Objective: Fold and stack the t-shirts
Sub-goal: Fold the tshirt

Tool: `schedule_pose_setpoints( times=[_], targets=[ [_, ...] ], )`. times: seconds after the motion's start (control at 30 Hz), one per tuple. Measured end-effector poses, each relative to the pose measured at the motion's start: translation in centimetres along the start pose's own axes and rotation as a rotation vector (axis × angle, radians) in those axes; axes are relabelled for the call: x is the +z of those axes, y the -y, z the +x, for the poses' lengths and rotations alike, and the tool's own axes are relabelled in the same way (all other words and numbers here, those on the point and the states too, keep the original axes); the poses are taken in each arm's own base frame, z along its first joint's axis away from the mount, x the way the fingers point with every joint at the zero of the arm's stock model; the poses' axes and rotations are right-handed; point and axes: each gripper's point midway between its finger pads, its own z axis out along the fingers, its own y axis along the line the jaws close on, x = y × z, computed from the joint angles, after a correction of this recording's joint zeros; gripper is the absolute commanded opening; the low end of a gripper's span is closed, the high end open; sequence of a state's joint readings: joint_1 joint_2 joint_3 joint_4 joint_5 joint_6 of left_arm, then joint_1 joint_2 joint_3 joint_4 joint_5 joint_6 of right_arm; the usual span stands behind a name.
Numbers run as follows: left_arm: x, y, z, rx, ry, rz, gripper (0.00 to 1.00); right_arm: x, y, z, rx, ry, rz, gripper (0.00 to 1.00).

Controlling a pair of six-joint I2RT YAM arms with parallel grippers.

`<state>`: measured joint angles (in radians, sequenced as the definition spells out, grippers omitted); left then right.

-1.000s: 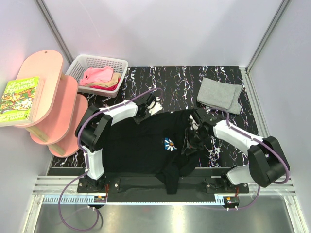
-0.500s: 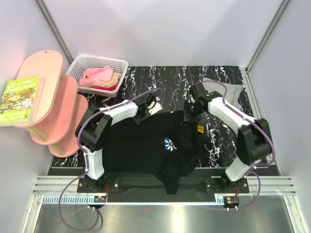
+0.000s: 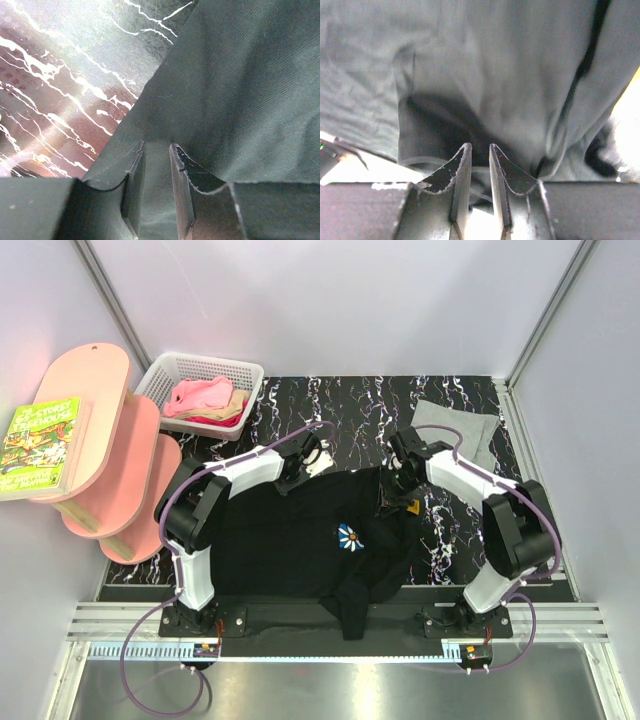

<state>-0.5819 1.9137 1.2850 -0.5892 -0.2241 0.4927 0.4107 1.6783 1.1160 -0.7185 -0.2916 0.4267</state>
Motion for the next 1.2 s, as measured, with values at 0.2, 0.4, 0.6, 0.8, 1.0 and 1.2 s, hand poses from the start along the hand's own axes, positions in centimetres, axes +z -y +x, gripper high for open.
schedule_pose_setpoints(
  times=[0.2, 0.4, 0.6, 0.8, 1.0, 1.2],
  targets=[
    [0.0, -0.1, 0.0, 0.0, 0.001, -0.002, 0.31, -1.4, -0.5, 2.7, 0.03, -0.01, -0.074, 0.29],
    [-0.1, -0.2, 0.0, 0.004, -0.001, -0.01, 0.31, -1.8, -0.8, 5.2, 0.068, -0.036, -0.125, 0.3],
    [-0.1, -0.3, 0.0, 0.007, -0.005, -0.016, 0.31, -1.1, -2.1, 6.3, 0.065, -0.061, -0.159, 0.3],
    [-0.1, -0.5, 0.1, 0.003, -0.007, -0.017, 0.3, 0.6, -3.6, 8.3, 0.041, -0.108, -0.189, 0.29],
    [0.0, -0.7, 0.2, -0.002, -0.008, -0.019, 0.31, 2.0, -3.2, 10.9, 0.036, -0.183, -0.137, 0.4],
    [-1.4, -1.7, 0.0, -0.016, 0.022, -0.04, 0.31, -4.0, -4.1, -0.7, 0.05, 0.091, -0.137, 0.45]
  ],
)
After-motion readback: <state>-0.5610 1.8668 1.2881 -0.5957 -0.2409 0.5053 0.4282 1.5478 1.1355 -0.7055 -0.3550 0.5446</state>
